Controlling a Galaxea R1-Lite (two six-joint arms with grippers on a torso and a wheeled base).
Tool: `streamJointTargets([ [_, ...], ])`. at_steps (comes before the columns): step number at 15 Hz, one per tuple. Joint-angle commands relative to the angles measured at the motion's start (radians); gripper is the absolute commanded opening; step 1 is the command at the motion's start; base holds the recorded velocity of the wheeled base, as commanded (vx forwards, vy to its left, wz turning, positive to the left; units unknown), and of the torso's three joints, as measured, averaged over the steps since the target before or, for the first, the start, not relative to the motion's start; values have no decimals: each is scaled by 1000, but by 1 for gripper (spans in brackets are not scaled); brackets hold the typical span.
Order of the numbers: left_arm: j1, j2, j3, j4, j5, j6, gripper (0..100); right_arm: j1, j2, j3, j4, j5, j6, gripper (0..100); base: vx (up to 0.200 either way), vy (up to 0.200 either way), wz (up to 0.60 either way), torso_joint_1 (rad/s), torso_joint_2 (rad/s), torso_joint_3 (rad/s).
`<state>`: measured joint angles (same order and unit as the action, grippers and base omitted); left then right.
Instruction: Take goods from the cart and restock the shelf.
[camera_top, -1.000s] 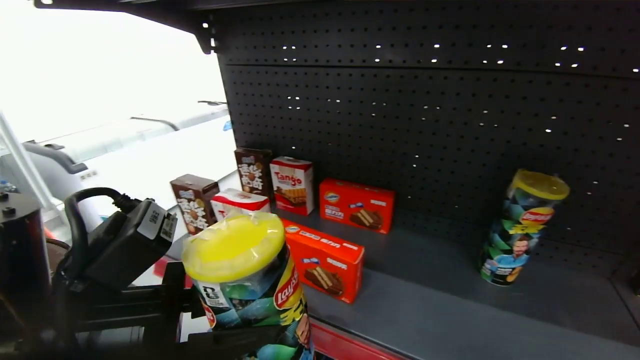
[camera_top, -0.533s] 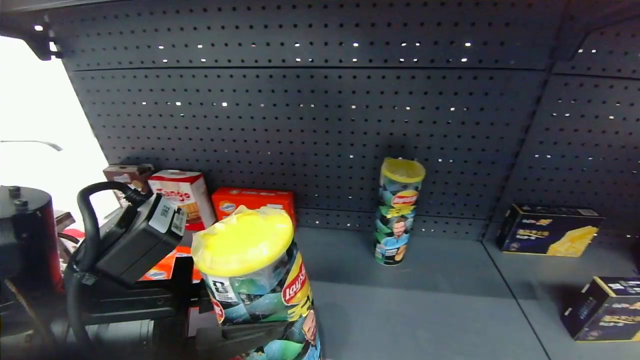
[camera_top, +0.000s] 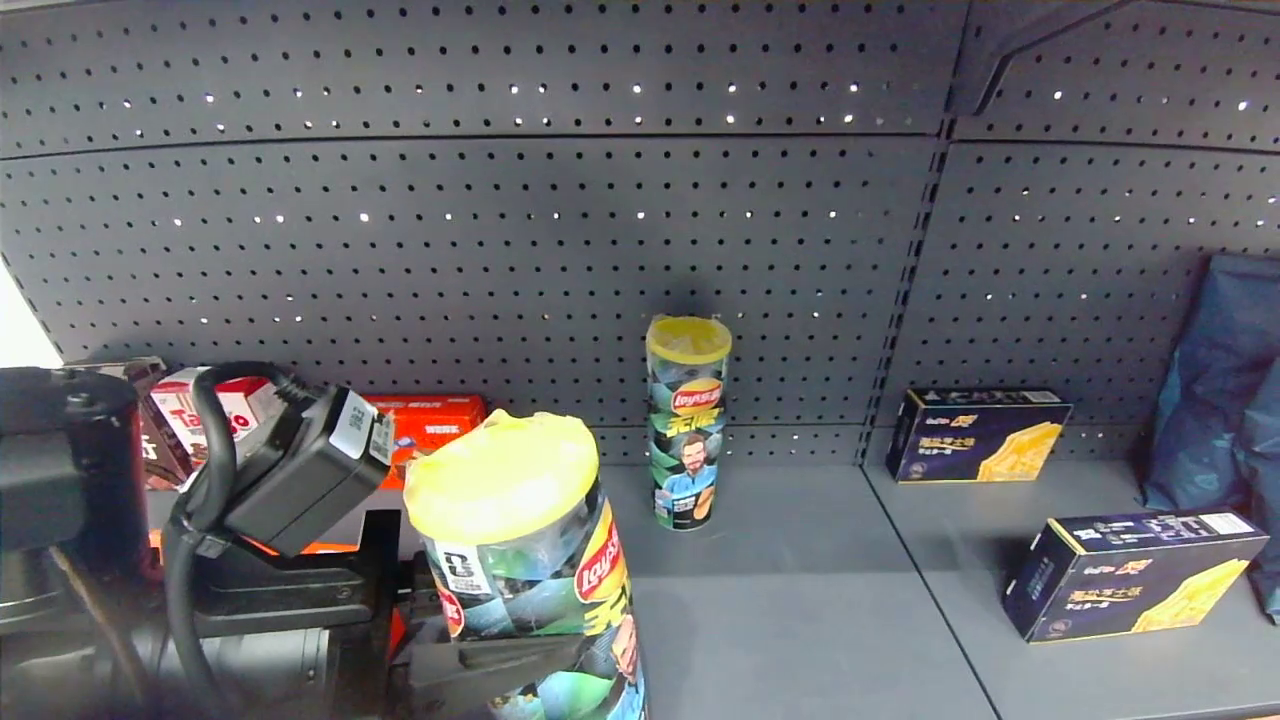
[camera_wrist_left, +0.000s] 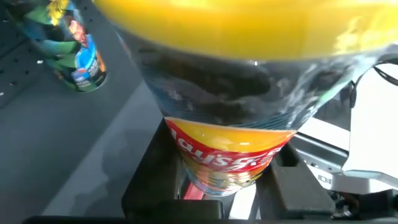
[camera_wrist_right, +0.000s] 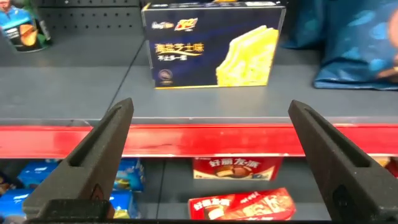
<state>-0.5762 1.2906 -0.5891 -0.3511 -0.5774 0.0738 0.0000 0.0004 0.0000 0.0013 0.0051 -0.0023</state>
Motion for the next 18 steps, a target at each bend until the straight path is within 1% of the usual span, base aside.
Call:
streamJointTargets([
  [1,1,6,0,0,1,0,0,0,0,-2,2,21,-7,100,0,0,0,0,0,0],
  [4,15,19,-17,-2,1,0,0,0,0,-2,-1,-4,-11,100,0,0,0,0,0,0],
  [5,19,16,-18,1,2,0,0,-2,43,-115,-4,3,-10,100,0,0,0,0,0,0],
  [6,21,16,-14,6,2,0,0,5,237,-264,2,4,25,100,0,0,0,0,0,0],
  [7,25,18,-9,3,4,0,0,18,345,-324,-20,39,65,100,0,0,0,0,0,0],
  [9,39,26,-15,0,4,0,0,40,406,-380,-17,92,4,100,0,0,0,0,0,0],
  [10,48,27,-18,0,5,0,0,61,463,-396,-26,101,-7,100,0,0,0,0,0,0],
  [12,78,30,-17,1,8,0,0,143,524,-417,-32,176,-7,100,0,0,0,0,0,0],
  [13,93,32,-18,1,13,0,0,175,569,-449,-32,187,-7,100,0,0,0,0,0,0],
  [16,136,32,-15,4,22,0,0,232,747,-586,-27,204,-7,100,0,0,0,0,0,0],
  [17,142,32,-14,4,25,0,0,262,796,-606,-33,219,-7,100,0,0,0,0,0,0],
  [18,147,32,-17,4,33,0,0,316,866,-652,-38,225,-8,100,0,0,0,0,0,0],
])
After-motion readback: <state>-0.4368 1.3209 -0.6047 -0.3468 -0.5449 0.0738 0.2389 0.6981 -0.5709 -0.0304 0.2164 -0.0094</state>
